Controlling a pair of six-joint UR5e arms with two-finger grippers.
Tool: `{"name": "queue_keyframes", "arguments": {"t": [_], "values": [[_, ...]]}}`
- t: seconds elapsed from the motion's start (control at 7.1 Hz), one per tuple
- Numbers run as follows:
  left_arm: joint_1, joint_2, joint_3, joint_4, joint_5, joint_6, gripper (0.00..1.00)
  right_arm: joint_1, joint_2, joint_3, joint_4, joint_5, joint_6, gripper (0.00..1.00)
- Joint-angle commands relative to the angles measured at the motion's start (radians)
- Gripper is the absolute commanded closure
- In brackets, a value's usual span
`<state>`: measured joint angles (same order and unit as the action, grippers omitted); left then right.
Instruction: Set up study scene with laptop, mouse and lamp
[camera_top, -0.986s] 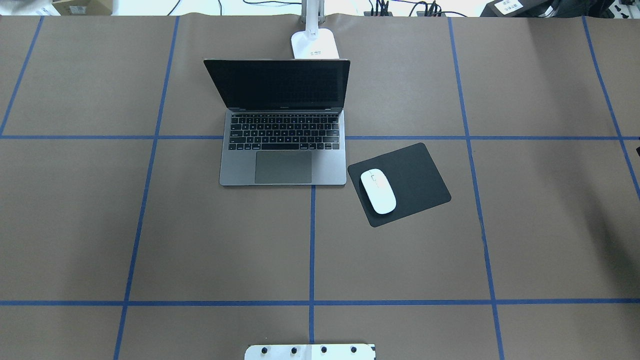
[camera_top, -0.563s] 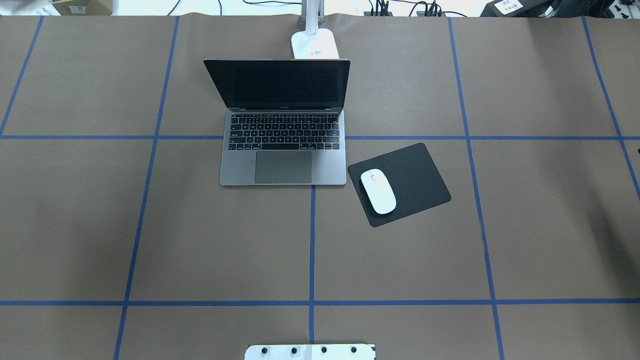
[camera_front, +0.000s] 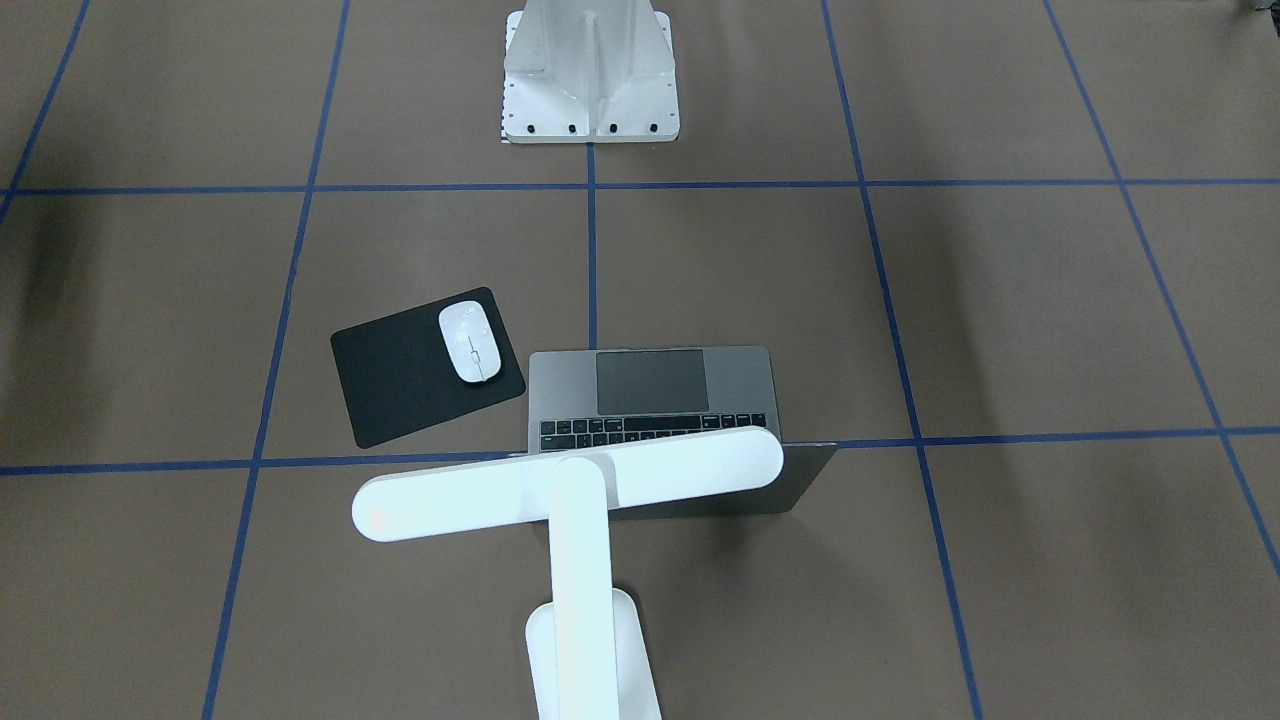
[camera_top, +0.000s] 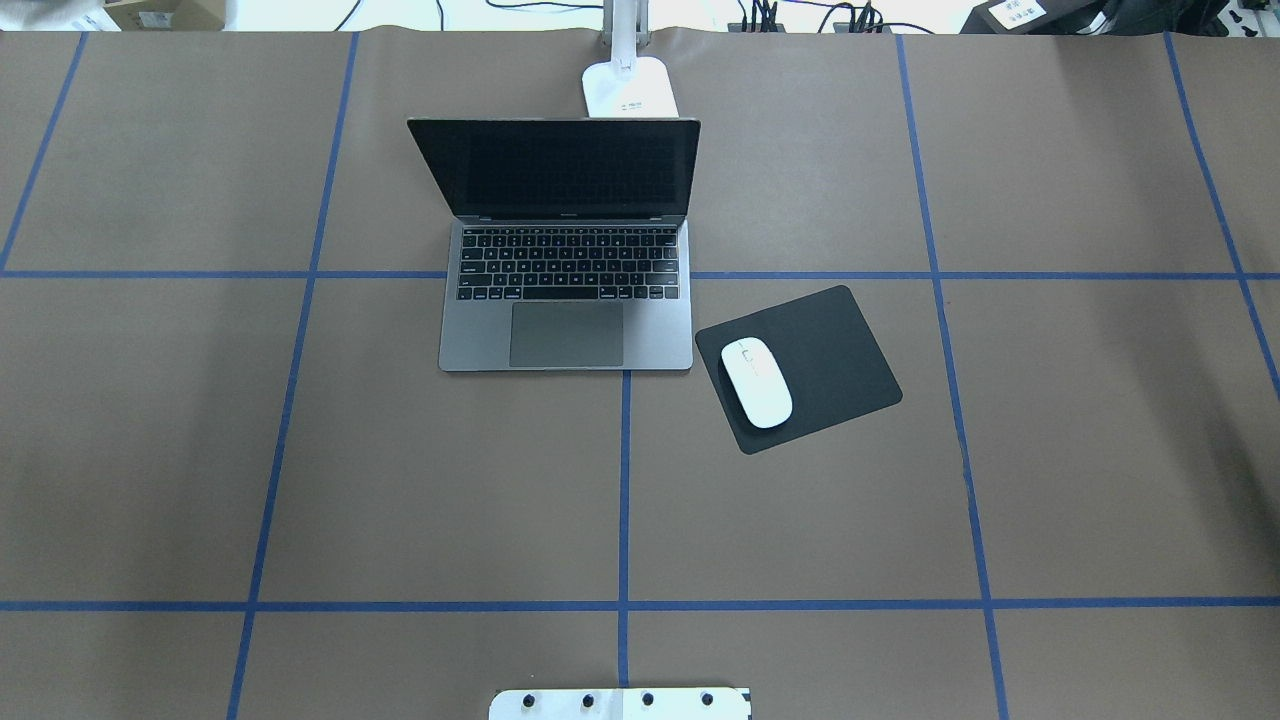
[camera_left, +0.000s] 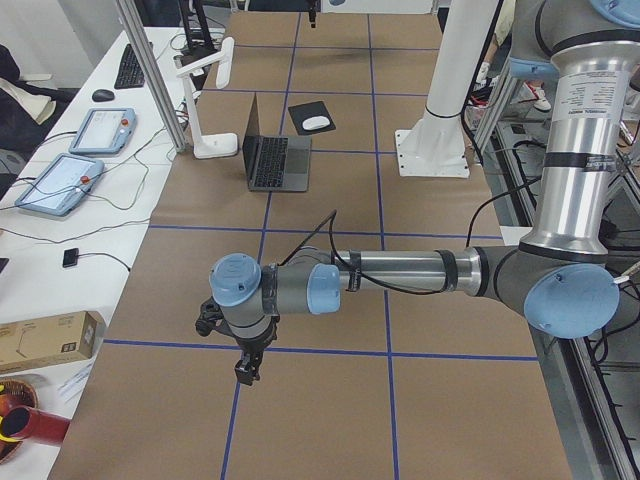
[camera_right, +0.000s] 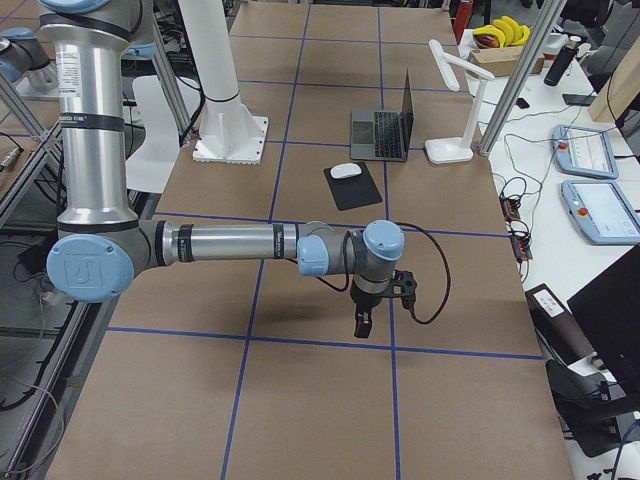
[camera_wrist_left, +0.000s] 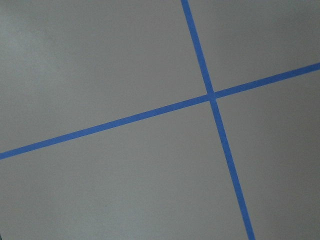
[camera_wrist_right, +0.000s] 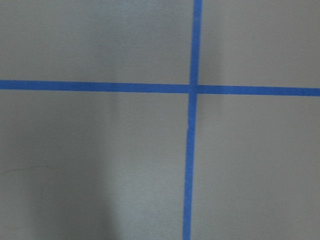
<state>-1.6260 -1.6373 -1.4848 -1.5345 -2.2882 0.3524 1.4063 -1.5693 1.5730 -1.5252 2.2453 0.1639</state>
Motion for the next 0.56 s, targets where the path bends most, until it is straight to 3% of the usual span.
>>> {"name": "queue_keyframes", "arguments": {"t": [0.0, 0.42], "values": [[-0.005, 0.002, 0.014, -0.012, -0.001, 0.007, 0.01, 0.074, 0.026, -0.083, 0.002, 0.045, -0.056, 0.00], [-0.005, -0.002, 0.014, -0.012, -0.001, 0.011, 0.01, 0.112, 0.026, -0.099, -0.001, 0.117, -0.086, 0.00]]}}
